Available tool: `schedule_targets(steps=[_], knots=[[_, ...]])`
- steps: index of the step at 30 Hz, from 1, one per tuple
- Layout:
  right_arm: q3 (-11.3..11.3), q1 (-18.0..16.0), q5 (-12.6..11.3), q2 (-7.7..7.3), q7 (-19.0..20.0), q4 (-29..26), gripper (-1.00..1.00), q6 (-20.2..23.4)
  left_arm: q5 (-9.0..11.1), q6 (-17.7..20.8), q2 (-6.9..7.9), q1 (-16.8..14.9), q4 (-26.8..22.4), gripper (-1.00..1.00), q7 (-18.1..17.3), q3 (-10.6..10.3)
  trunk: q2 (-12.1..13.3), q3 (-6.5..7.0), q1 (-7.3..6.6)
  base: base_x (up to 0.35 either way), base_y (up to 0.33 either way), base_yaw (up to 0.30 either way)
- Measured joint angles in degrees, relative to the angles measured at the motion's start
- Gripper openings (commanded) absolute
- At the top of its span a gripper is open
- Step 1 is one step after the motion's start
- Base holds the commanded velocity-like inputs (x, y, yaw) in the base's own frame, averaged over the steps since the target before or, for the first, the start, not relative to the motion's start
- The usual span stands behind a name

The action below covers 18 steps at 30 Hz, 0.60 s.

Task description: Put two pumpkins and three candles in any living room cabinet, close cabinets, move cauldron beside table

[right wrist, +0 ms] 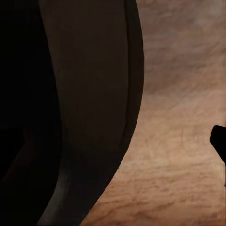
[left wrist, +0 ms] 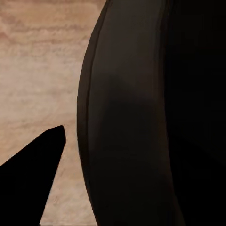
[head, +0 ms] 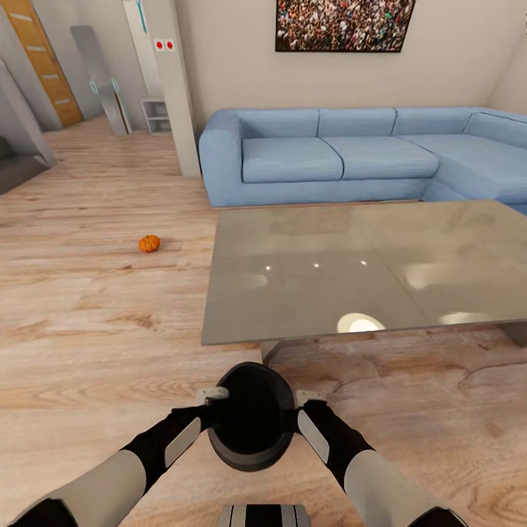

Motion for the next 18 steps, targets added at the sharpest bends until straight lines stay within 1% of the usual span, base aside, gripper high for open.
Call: schedule_targets(steps=[1, 9, 12, 17, 18], knots=[[0.01, 0.0, -0.01, 0.0, 0.0, 0.0, 1.0, 0.0, -0.34, 0.01, -0.26, 0.0, 0.13, 1.0, 0.02, 0.03, 0.0, 0.0, -0.03, 0.0, 0.0, 0.0], [0.04, -0.01, -0.05, 0.0, -0.02, 0.02, 1.0, -0.01, -0.34, 0.1, -1.63, 0.02, -0.3, 1.0, -0.14, 0.04, 0.0, 0.0, 0.06, 0.0, 0.0, 0.0], [0.04, -0.01, -0.05, 0.0, -0.02, 0.02, 1.0, -0.01, -0.52, -0.97, -1.59, 0.01, -0.28, 1.0, -0.13, 0.06, 0.0, 0.0, 0.08, 0.0, 0.0, 0.0], [-0.03, -0.01, -0.05, 0.0, -0.01, 0.02, 1.0, -0.01, -0.2, -1.56, -1.61, 0.03, -0.03, 1.0, -0.3, 0.08, 0.0, 0.0, 0.04, 0.0, 0.0, 0.0], [-0.04, -0.01, -0.05, 0.0, -0.02, 0.03, 1.0, -0.01, 0.02, -1.61, -1.63, 0.03, 0.11, 1.0, -0.33, 0.05, 0.01, 0.21, 0.14, 0.0, 0.0, 0.0]])
